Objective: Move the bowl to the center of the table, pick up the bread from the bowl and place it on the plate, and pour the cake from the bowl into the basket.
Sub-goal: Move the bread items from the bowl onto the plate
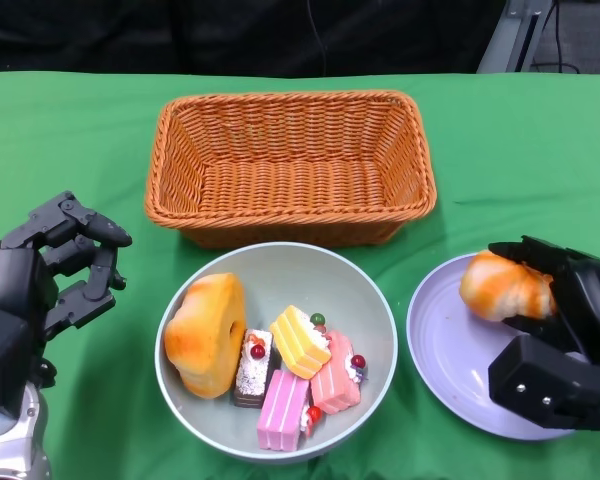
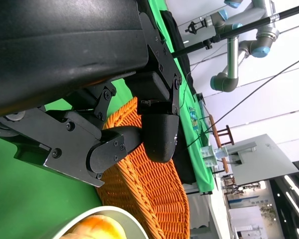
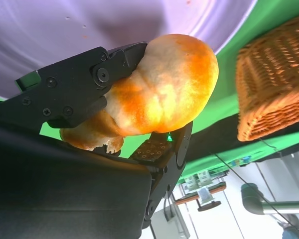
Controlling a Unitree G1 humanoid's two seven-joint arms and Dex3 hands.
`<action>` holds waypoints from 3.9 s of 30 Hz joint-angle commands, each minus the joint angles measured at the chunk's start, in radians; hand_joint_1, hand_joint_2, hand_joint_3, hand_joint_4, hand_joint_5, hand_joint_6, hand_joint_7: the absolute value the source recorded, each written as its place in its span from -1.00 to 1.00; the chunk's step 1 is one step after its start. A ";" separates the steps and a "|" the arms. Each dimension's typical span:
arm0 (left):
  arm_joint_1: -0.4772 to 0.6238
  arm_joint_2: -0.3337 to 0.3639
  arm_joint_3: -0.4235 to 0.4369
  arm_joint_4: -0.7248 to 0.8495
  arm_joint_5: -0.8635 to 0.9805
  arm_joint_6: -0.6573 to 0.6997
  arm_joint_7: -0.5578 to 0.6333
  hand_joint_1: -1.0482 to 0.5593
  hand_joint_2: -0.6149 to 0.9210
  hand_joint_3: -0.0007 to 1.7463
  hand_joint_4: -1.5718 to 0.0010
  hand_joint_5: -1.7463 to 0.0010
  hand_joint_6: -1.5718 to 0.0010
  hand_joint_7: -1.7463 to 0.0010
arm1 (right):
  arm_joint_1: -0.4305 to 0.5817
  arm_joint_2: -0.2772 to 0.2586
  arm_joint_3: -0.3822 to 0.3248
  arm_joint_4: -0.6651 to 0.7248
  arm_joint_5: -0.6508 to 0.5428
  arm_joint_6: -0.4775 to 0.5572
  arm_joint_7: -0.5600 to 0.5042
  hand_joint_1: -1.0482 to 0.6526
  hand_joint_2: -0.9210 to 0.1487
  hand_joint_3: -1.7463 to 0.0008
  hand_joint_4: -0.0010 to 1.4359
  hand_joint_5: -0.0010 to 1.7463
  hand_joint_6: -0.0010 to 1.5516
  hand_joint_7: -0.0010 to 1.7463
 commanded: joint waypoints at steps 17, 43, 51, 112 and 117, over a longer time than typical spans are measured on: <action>-0.002 0.016 0.004 0.002 0.013 -0.013 0.013 0.16 0.67 0.04 -0.03 -0.90 0.01 -0.49 | 0.071 -0.028 0.091 -0.266 -0.021 0.286 0.264 -0.10 -0.94 1.00 -0.16 -0.95 -0.16 -1.00; -0.007 0.017 0.002 0.014 0.011 -0.015 0.004 0.19 0.65 0.09 -0.02 -0.93 0.02 -0.53 | 0.262 -0.097 0.073 -1.020 -0.078 0.718 0.913 -0.65 -1.00 0.98 -1.00 -1.00 -0.71 -1.00; -0.008 0.016 0.003 0.017 0.007 -0.011 -0.004 0.19 0.64 0.09 -0.01 -0.94 0.01 -0.53 | 0.303 -0.099 0.015 -1.150 -0.004 0.699 0.961 -0.67 -1.00 0.94 -0.93 -0.97 -0.69 -0.98; 0.001 0.017 0.102 -0.021 -0.172 0.104 -0.236 0.09 0.91 -0.50 0.02 -1.00 0.08 -0.59 | 0.053 0.151 0.321 -0.777 -0.339 0.067 0.235 -0.48 -0.84 0.99 -0.05 -1.00 -0.12 -1.00; 0.002 0.027 0.108 -0.022 -0.165 0.132 -0.240 0.03 0.98 -0.70 0.01 -1.00 0.14 -0.72 | 0.025 0.165 0.337 -0.738 -0.331 0.065 0.229 -0.49 -0.86 0.99 -0.06 -1.00 -0.14 -1.00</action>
